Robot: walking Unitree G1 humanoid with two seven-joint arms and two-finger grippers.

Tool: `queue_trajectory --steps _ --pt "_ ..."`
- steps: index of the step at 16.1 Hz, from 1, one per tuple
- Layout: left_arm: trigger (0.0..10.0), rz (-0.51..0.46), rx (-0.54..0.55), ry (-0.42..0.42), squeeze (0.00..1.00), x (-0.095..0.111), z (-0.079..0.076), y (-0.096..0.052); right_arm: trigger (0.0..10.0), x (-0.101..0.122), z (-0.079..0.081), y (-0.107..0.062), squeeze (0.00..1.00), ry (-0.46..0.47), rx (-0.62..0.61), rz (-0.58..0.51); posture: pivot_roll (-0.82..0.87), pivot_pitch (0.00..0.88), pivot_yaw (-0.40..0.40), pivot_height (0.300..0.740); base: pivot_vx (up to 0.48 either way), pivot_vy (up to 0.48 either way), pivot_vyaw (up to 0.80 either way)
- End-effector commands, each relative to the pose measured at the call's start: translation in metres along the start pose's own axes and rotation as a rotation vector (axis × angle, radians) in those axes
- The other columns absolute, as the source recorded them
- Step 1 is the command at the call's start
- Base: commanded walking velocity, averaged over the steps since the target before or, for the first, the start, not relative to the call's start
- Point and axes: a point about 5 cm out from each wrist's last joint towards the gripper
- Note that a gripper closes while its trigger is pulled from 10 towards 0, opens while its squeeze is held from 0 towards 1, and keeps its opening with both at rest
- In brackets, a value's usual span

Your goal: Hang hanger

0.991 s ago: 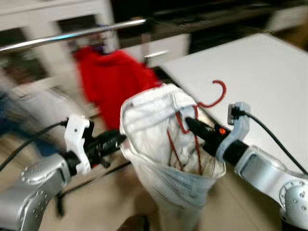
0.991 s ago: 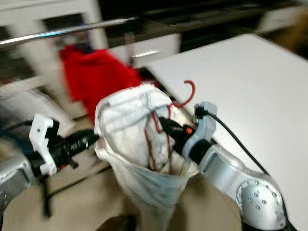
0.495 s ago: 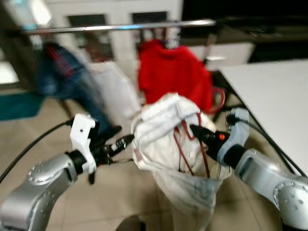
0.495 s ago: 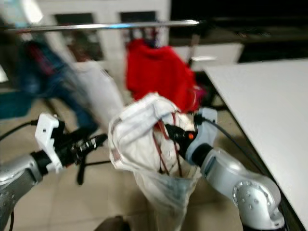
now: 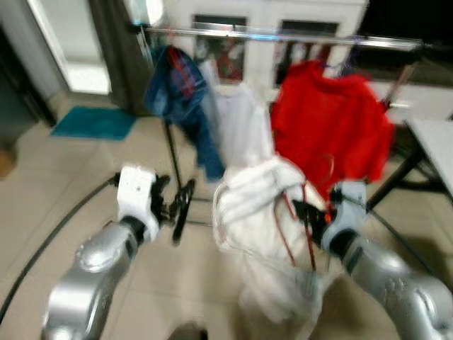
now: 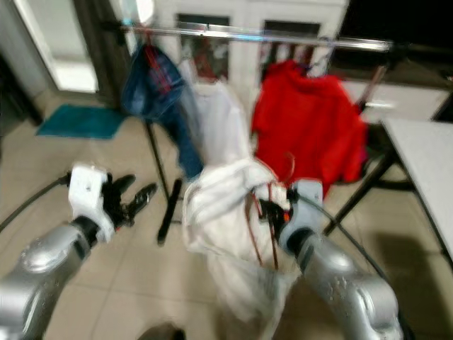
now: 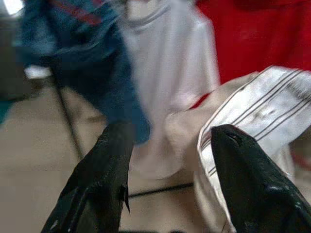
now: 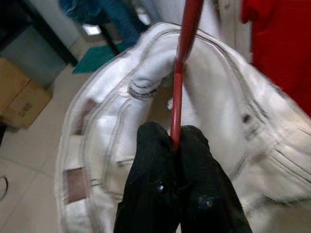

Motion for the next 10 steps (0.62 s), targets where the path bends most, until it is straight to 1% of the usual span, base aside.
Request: queue_trajectory --steps 1,3,4,5,8,10 --pt "10.0 0.008 0.003 0.028 0.00 -0.0011 -0.0043 0.0021 10.0 0.0129 0.0060 -0.0015 0.00 -0.031 0.047 -0.073 0.03 0.050 -0.017 0.740 0.000 -0.337 0.00" --pt "10.0 0.010 0.002 0.035 0.00 -0.0014 -0.0060 0.0033 10.0 0.0140 0.0081 -0.0018 0.00 -0.066 0.081 -0.073 0.03 0.053 -0.020 0.740 0.000 -0.336 0.00" --pt "10.0 0.014 -0.001 0.012 0.00 -0.0030 -0.0077 0.0045 10.0 0.0155 0.0084 -0.0022 0.00 -0.094 0.094 -0.076 0.03 0.053 -0.021 0.740 0.000 0.000 0.00" --pt "10.0 0.016 -0.002 0.016 0.00 -0.0036 -0.0086 0.0047 10.0 0.0171 0.0081 -0.0032 0.00 -0.103 0.097 -0.081 0.03 0.053 -0.022 0.740 0.000 0.000 0.00" --pt "10.0 0.014 -0.005 0.045 0.00 -0.0047 -0.0105 0.0053 10.0 0.0201 0.0089 -0.0051 0.00 -0.146 0.118 -0.086 0.02 0.051 -0.023 0.740 0.000 0.000 0.00" --pt "10.0 0.031 0.006 0.067 0.00 -0.0069 -0.0086 0.0072 10.0 0.0197 0.0118 -0.0068 0.00 -0.196 0.155 -0.074 0.03 0.050 -0.022 0.740 0.000 0.000 0.00"
Point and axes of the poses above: a point about 5 cm out from each wrist's last joint towards the gripper, its own y axis pointing out of the wrist towards the gripper, its own x axis along the axis of the wrist's last joint, z = x × y, and after that the axes turned 15 degrees about y, right-handed
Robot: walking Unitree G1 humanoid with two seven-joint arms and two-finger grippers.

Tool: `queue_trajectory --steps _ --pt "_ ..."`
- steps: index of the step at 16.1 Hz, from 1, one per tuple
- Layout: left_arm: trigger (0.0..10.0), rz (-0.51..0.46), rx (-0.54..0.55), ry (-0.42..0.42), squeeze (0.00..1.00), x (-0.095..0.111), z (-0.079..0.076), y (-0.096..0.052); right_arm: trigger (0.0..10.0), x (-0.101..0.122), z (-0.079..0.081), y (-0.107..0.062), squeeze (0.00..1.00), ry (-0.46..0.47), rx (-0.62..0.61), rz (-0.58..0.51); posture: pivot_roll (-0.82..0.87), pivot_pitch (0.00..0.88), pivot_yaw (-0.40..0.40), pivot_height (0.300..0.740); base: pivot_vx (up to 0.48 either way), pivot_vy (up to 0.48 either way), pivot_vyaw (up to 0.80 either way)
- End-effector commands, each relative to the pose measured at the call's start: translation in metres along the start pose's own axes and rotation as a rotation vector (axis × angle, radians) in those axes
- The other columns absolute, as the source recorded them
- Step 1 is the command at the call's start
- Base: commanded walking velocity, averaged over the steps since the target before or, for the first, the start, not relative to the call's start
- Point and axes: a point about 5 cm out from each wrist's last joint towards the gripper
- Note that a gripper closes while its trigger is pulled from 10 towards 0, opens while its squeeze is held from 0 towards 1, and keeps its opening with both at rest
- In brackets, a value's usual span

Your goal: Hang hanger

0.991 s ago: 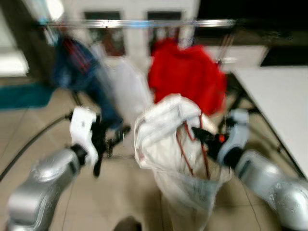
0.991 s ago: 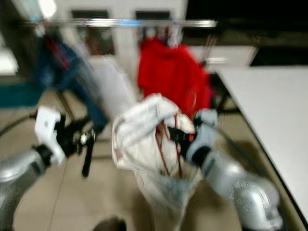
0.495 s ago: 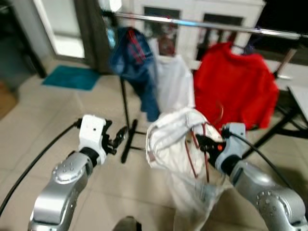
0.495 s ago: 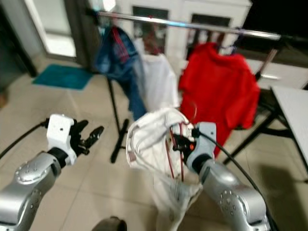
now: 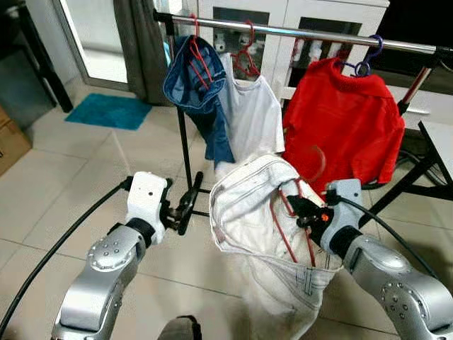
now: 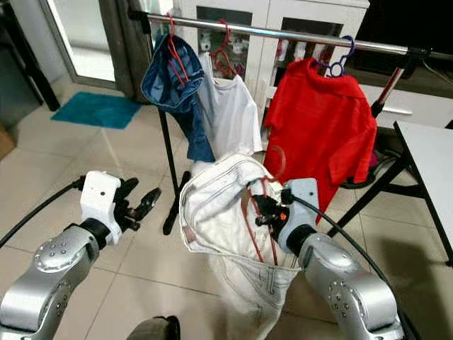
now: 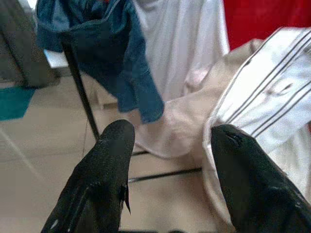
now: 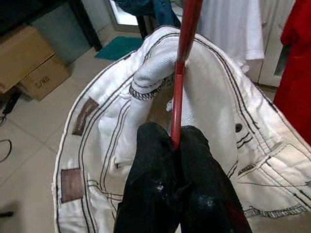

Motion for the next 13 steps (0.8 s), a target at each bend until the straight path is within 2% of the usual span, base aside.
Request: queue_trajectory --steps 1,3,4,6,7,8,13 --pt "10.0 0.000 0.016 0.008 0.00 0.002 0.004 0.003 10.0 0.017 0.011 -0.004 0.00 -0.068 0.072 -0.078 0.02 0.048 -0.020 0.740 0.000 0.000 0.00" --pt "10.0 -0.014 -0.001 -0.039 0.00 0.003 0.005 0.003 10.0 0.018 0.013 -0.005 0.00 -0.083 0.086 -0.081 0.02 0.047 -0.018 0.740 0.000 0.000 0.00" --pt "10.0 -0.053 -0.043 -0.068 0.03 0.008 0.003 0.001 10.0 0.020 0.011 -0.005 0.00 -0.095 0.073 -0.089 0.02 0.047 -0.015 0.740 0.000 0.000 0.00" --pt "10.0 -0.065 -0.032 -0.059 0.00 0.010 0.002 0.002 10.0 0.019 0.009 -0.005 0.00 -0.085 0.055 -0.093 0.02 0.046 -0.013 0.740 0.000 0.000 0.00" --pt "10.0 -0.072 0.005 -0.011 0.00 0.012 0.002 0.005 10.0 0.017 0.007 -0.004 0.00 -0.059 0.024 -0.114 0.03 0.048 -0.013 0.740 0.000 0.000 0.00" --pt "10.0 -0.073 0.008 -0.006 0.00 0.014 0.000 0.007 10.0 0.016 0.008 -0.002 0.00 -0.057 0.012 -0.128 0.03 0.045 -0.011 0.740 0.000 0.000 0.00" --pt "10.0 -0.106 0.000 -0.020 0.00 0.024 -0.004 0.009 10.0 0.013 0.007 0.000 0.00 -0.026 -0.043 -0.173 0.03 0.058 -0.014 0.740 0.000 -0.415 0.00"
Point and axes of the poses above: a point about 5 cm out from each wrist's last joint towards the gripper, its own y axis pointing out of the wrist towards the gripper, its own x axis along the axis of the wrist's last joint, z = x × y, and after that the axes turned 15 degrees about y, right-handed
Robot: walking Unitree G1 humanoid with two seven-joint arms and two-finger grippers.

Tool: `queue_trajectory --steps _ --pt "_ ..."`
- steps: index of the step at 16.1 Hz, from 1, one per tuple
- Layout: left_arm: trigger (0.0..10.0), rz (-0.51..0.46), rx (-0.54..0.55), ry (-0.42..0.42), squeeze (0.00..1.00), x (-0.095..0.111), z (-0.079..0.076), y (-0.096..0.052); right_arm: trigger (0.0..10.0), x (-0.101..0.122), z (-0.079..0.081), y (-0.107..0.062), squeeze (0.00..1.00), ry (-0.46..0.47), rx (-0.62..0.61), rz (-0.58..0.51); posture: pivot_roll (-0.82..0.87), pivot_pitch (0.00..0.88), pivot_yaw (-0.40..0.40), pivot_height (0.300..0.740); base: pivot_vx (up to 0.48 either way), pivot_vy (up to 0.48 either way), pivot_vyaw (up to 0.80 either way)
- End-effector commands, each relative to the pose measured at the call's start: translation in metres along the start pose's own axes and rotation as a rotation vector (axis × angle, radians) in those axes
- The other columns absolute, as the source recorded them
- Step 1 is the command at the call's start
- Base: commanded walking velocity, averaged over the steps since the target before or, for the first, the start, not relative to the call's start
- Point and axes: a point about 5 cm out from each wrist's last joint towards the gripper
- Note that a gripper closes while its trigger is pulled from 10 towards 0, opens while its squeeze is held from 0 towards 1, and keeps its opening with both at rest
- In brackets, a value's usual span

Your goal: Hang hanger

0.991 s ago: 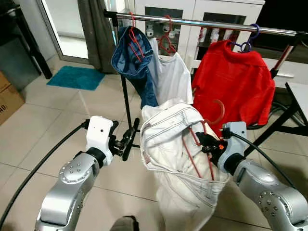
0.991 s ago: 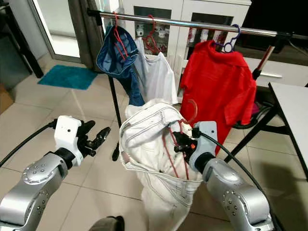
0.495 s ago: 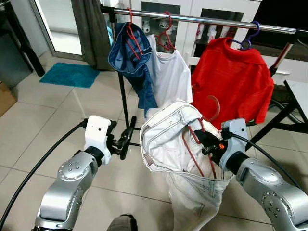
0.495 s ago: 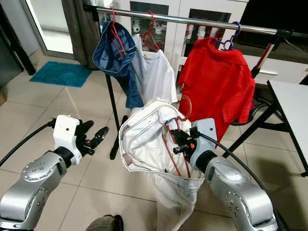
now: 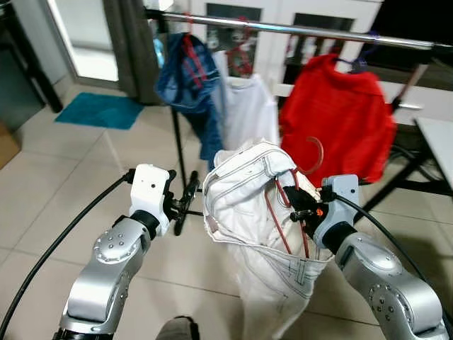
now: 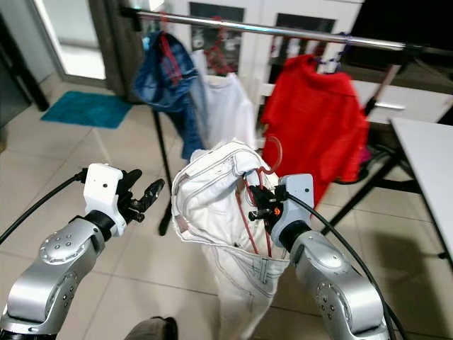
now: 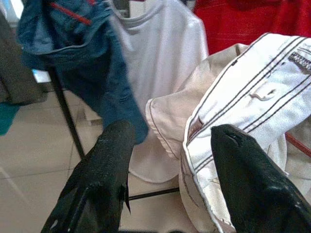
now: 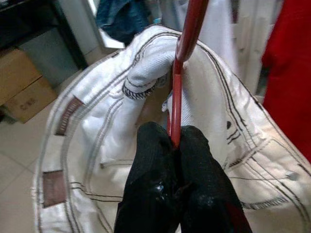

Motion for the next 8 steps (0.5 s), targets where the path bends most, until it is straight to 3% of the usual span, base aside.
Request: queue_trajectory --steps 1,4,8 --pt "10.0 -0.022 -0.001 0.002 0.00 0.0080 -0.0025 0.0012 10.0 0.0100 -0.0069 -0.0054 0.00 -0.016 -0.051 -0.076 0.03 0.059 -0.013 0.740 0.000 -0.382 0.00" --pt "10.0 -0.005 0.013 -0.058 0.00 0.0068 -0.0015 0.0035 10.0 0.0084 -0.0154 -0.0083 0.00 0.020 -0.141 -0.122 0.03 0.061 -0.008 0.740 0.000 -0.102 0.00" --pt "10.0 -0.017 0.007 -0.030 0.00 0.0103 -0.0007 0.0053 10.0 0.0084 -0.0145 -0.0110 0.00 0.023 -0.143 -0.135 0.03 0.064 -0.005 0.740 0.000 0.000 0.00"
Point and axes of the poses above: a point about 5 cm out from each wrist's last joint towards the gripper, its own y axis pointing out of the wrist towards the gripper, its own x axis along the axis of the wrist's last joint, z = x × y, and after that the axes turned 15 degrees about y, right-handed
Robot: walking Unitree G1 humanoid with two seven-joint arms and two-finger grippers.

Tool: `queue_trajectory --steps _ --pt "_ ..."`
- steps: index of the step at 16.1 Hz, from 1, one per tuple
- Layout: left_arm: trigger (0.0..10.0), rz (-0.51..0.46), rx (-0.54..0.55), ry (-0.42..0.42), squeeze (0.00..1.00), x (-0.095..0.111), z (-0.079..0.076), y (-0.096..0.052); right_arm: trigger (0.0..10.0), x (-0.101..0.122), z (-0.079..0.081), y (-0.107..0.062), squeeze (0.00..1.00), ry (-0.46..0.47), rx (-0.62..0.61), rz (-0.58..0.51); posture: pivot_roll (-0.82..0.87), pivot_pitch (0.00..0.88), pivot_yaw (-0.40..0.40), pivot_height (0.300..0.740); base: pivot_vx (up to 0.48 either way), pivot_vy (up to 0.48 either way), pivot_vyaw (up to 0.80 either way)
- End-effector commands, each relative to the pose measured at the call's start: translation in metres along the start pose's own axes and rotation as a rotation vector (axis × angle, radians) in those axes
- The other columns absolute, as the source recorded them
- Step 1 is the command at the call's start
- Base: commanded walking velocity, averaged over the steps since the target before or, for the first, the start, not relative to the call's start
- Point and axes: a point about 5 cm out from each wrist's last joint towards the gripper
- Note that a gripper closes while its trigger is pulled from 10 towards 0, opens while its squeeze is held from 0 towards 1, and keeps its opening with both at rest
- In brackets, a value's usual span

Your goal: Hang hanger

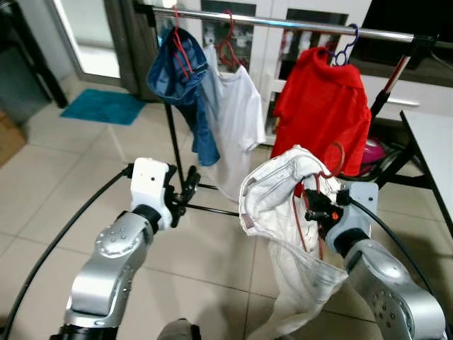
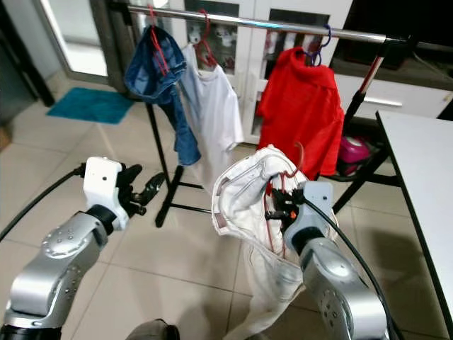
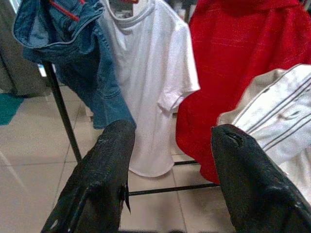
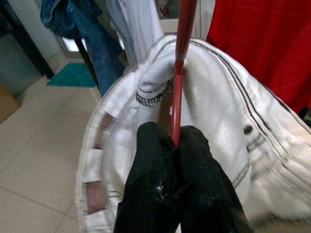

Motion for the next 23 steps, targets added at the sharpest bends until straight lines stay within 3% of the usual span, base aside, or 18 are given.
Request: queue_trajectory --steps 1,6,14,19,23 --pt "10.0 -0.023 -0.004 0.008 0.00 0.0038 -0.0002 0.0003 10.0 0.0141 0.0076 -0.0022 0.00 -0.011 0.042 -0.076 0.03 0.065 -0.006 0.740 0.000 0.000 0.00" --pt "10.0 -0.022 -0.003 -0.011 0.00 0.0043 -0.0012 -0.0004 10.0 0.0141 0.0049 -0.0007 0.00 -0.019 0.029 -0.074 0.03 0.067 -0.007 0.740 0.048 0.000 -0.26" --pt "10.0 -0.027 -0.004 0.002 0.00 0.0039 -0.0001 -0.0010 10.0 0.0144 0.0067 -0.0018 0.00 -0.016 0.050 -0.083 0.03 0.054 -0.004 0.740 0.277 0.000 0.00" --pt "10.0 -0.024 -0.012 0.009 0.00 0.0024 0.0000 -0.0031 10.0 0.0125 0.0067 -0.0005 0.00 -0.022 0.049 -0.074 0.03 0.051 0.002 0.740 0.327 0.000 -0.56" --pt "10.0 -0.021 -0.029 0.020 0.00 0.0023 -0.0004 -0.0018 10.0 0.0132 0.0063 0.0001 0.00 -0.038 0.054 -0.083 0.03 0.051 0.011 0.740 0.330 0.000 0.00"
Point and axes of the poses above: a point about 5 cm out from each wrist's last joint towards the gripper, its own y axis pointing out of the wrist towards the gripper, its own x axis along the axis of the wrist's last joint, z = x × y, and after that the axes turned 15 degrees about y, right-handed
